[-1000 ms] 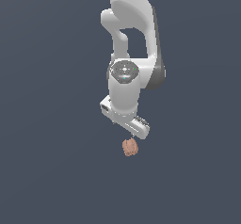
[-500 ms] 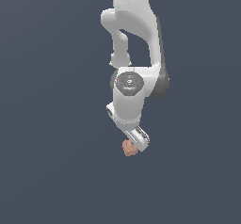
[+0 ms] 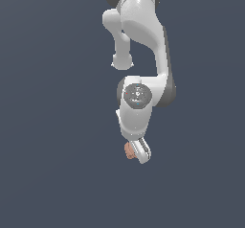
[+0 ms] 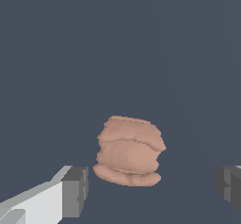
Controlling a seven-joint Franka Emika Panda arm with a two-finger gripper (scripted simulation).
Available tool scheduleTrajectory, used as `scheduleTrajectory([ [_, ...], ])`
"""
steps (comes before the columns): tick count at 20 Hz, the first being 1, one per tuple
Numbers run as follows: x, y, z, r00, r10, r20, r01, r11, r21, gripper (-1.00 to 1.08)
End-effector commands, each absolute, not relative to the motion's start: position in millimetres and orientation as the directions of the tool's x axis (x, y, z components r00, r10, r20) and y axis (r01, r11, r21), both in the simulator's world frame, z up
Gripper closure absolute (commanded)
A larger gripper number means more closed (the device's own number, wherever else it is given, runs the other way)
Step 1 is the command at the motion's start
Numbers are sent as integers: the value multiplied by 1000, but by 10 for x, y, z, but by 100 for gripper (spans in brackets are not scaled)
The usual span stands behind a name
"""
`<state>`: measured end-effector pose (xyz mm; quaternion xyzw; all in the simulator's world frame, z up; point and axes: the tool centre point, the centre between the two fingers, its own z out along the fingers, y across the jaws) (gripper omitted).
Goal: Pick up the object and move it to a goal position.
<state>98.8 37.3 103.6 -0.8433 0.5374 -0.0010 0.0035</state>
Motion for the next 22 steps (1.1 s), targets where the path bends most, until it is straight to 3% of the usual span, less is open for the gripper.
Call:
scheduleTrajectory([
  [1, 1020, 399, 1001, 378, -926, -2, -926, -378, -5, -92],
  [10, 1078, 459, 926, 289, -957, 0, -957, -289, 0, -92],
  [22, 1077, 462, 722, 282, -959, 0, -959, -282, 0, -92],
])
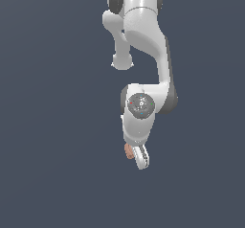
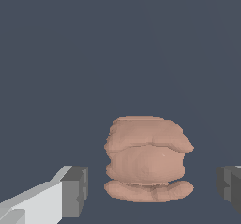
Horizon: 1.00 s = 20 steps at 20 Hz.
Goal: Pick up the object and move it to a goal position.
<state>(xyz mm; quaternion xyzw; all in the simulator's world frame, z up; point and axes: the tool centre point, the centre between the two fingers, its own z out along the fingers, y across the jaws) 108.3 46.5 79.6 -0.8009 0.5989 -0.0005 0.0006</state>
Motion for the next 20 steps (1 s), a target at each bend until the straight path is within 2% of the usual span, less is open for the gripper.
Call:
scheduleTrajectory([
  [1, 1074, 466, 663, 282, -959, 0, -959, -282, 0, -92],
  [6, 1068, 464, 432, 280, -960, 0, -960, -280, 0, -92],
  [12, 1083, 464, 418, 280, -960, 0, -960, -280, 0, -92],
  [13, 1083, 464, 418, 280, -960, 0, -960, -280, 0, 108],
  [20, 1083, 464, 418, 280, -960, 0, -960, -280, 0, 108],
])
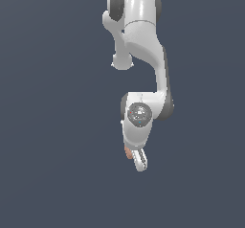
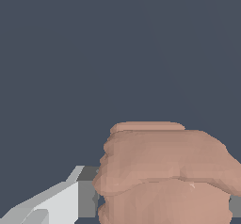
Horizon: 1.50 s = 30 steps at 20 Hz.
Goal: Pick up the object and move it to a goal position.
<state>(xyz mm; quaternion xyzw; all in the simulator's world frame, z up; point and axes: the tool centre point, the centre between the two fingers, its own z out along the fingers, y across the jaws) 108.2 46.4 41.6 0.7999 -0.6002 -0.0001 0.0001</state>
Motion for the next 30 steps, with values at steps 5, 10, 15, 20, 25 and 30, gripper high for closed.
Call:
scheduleTrajectory([
  [5, 1078, 464, 420, 280, -960, 0, -960, -280, 0, 108],
  [10, 1031, 461, 433, 280, -960, 0, -960, -280, 0, 108],
  [15, 928, 456, 463, 280, -960, 0, -960, -280, 0, 108],
  [20, 758, 447, 512, 280, -960, 0, -960, -280, 0, 108],
  [25, 517, 437, 580, 280, -960, -1, -960, -280, 0, 108],
  [30, 246, 423, 659, 280, -960, -1, -960, -280, 0, 108],
])
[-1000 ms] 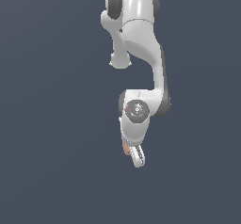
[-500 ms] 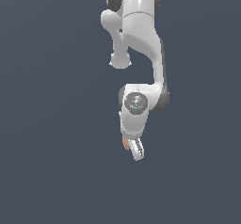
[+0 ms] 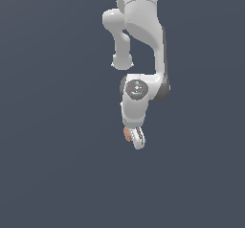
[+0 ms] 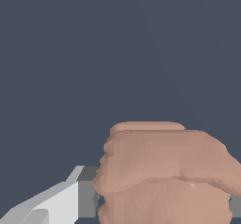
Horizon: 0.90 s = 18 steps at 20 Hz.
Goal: Pick up the object and move it to a goal position.
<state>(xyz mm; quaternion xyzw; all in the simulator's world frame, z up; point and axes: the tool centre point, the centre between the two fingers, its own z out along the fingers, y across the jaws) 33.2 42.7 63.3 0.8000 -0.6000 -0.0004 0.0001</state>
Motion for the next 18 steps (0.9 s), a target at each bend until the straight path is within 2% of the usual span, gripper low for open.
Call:
scheduleTrajectory([
  [1, 191, 420, 676, 280, -960, -1, -960, -280, 0, 108],
  [10, -198, 402, 795, 280, -960, -1, -960, -280, 0, 108],
  [18, -346, 393, 846, 280, -960, -1, -960, -280, 0, 108],
])
